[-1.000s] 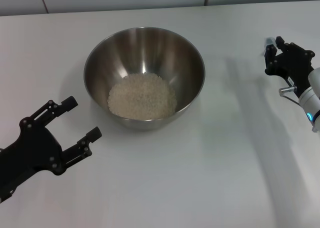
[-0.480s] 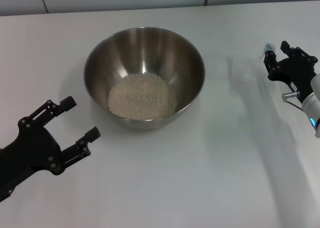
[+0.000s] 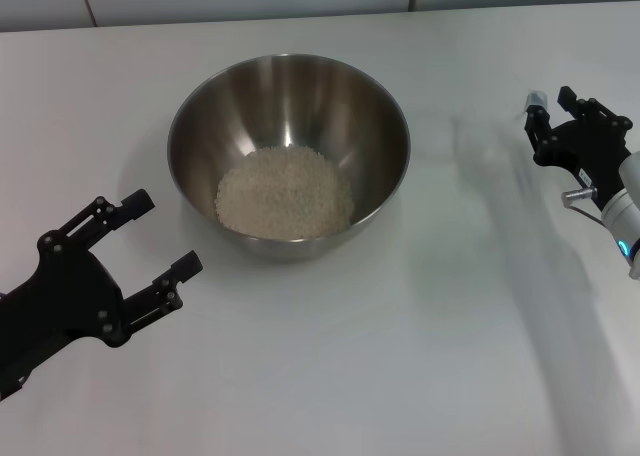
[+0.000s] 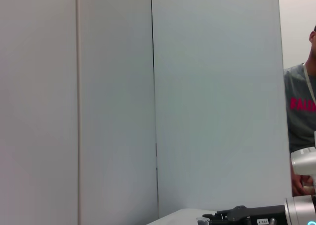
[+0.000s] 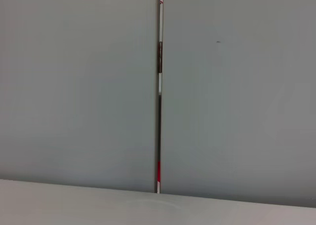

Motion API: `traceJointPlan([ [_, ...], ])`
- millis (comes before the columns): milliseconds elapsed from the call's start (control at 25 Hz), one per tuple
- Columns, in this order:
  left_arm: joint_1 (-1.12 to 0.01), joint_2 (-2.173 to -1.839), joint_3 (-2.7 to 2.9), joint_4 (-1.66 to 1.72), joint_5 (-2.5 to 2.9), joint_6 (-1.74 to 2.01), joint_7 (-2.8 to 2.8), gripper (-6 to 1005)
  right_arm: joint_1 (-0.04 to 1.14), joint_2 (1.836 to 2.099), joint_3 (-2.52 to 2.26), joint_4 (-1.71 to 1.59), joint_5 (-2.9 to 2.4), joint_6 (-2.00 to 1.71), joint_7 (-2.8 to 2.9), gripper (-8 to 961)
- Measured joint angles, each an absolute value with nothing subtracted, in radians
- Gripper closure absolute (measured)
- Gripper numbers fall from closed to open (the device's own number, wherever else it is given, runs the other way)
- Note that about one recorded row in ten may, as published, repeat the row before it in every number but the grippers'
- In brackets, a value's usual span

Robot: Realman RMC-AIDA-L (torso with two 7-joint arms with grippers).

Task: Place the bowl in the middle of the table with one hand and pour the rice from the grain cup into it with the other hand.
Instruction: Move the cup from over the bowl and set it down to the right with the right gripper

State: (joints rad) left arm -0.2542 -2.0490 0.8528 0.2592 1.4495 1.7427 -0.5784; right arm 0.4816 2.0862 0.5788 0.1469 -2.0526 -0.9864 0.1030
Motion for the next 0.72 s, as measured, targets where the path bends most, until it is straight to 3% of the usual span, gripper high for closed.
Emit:
traceJointPlan([
  [720,-0.255,-2.049,0.856,0.259,1.45,1.746,-0.578,210,0.445,2.086,0.56,0.151,-2.053,-0.998,0.11,346],
])
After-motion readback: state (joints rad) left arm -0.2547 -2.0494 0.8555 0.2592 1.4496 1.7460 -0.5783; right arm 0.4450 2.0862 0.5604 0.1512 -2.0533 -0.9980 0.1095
